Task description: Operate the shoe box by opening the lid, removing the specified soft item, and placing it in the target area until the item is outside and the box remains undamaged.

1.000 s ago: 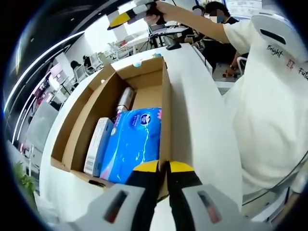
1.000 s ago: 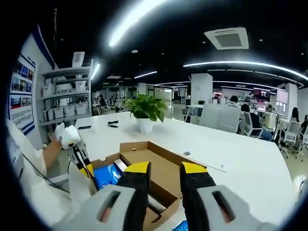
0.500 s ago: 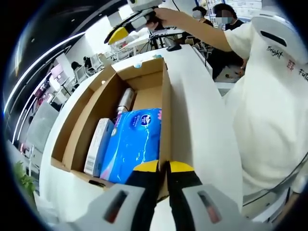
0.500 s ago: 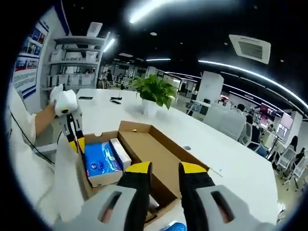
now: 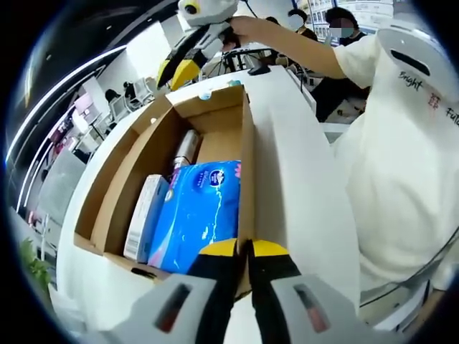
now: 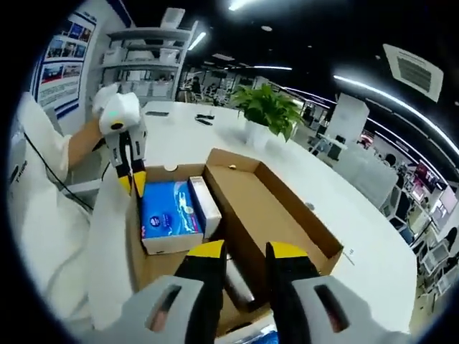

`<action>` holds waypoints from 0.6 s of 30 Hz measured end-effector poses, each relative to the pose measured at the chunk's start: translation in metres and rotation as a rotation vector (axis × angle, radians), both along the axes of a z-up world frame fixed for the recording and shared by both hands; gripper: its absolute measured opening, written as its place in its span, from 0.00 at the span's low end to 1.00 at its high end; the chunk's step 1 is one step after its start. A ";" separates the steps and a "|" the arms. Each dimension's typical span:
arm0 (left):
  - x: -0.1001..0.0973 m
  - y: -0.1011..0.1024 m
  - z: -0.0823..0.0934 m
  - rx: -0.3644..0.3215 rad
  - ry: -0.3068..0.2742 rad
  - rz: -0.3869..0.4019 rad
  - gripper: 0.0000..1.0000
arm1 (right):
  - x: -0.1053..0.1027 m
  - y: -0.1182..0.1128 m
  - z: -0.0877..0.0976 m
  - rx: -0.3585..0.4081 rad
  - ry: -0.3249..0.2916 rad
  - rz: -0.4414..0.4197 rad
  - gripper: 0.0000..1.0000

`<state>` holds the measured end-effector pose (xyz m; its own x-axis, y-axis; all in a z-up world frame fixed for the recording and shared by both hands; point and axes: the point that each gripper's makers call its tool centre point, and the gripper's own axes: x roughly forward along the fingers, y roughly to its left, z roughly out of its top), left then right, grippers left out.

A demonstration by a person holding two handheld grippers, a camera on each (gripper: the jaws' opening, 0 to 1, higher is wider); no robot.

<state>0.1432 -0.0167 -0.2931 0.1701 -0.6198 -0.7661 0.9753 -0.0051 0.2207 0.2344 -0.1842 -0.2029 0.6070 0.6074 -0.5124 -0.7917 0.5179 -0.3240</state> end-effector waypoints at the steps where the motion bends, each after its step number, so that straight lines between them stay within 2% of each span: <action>1: 0.000 0.000 0.000 0.000 0.000 0.000 0.05 | 0.002 0.001 0.000 -0.009 -0.007 -0.003 0.21; 4: 0.000 0.000 0.000 0.000 0.000 0.000 0.05 | 0.004 0.005 0.008 -0.014 -0.060 0.007 0.20; 6: 0.000 0.000 0.000 -0.001 0.000 0.001 0.05 | 0.005 0.006 0.012 -0.008 -0.062 0.002 0.20; 8: 0.000 0.000 0.000 -0.002 -0.002 0.000 0.05 | 0.003 0.010 0.012 -0.004 -0.036 0.003 0.21; 13: 0.000 0.001 0.000 -0.002 -0.004 -0.001 0.05 | 0.003 0.018 -0.001 -0.031 -0.012 0.021 0.20; 18: 0.000 0.001 0.000 -0.002 -0.005 -0.002 0.05 | 0.002 0.025 -0.027 -0.099 0.030 0.022 0.19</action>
